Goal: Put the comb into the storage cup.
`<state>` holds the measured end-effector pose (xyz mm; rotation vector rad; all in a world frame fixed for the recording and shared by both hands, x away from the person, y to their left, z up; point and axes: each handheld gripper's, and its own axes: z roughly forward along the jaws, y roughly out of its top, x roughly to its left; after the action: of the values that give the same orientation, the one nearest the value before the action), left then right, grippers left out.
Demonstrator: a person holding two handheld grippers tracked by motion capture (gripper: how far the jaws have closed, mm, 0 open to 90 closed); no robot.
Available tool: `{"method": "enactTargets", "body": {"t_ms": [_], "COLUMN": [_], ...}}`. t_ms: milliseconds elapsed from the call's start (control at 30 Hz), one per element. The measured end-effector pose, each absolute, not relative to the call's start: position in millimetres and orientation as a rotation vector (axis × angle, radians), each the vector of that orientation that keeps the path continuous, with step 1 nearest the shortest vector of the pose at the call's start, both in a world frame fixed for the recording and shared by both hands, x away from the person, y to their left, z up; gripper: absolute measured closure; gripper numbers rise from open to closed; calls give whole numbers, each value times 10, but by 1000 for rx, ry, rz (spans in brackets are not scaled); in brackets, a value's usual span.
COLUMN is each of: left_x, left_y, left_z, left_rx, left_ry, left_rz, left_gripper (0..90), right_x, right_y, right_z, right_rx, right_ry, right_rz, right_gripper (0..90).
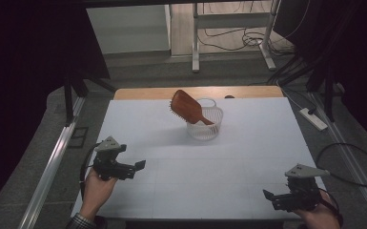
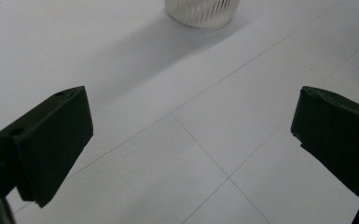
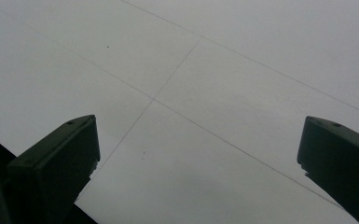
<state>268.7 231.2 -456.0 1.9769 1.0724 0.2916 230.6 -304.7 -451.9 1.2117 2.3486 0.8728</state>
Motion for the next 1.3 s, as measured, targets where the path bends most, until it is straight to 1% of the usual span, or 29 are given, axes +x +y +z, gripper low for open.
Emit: {"method": "enactTargets", "body": {"t_ms": [1000,1300], "left_x": [2492,2384], "left_y": [2388,2463], "left_z": [-4577,-4595], "left_rx": [1986,1989], "left_ry": [1082,1097], "left_rz": [321,337], "left_gripper": [0,0], "right_x": [2300,2299], "right_y": [-3041,-3039], "right_z": [-4517,-4518], "right_rx": [1204,1204], "right_ry": [2348,2347], "right_rz": [872,870], "right_gripper": [0,0]}}
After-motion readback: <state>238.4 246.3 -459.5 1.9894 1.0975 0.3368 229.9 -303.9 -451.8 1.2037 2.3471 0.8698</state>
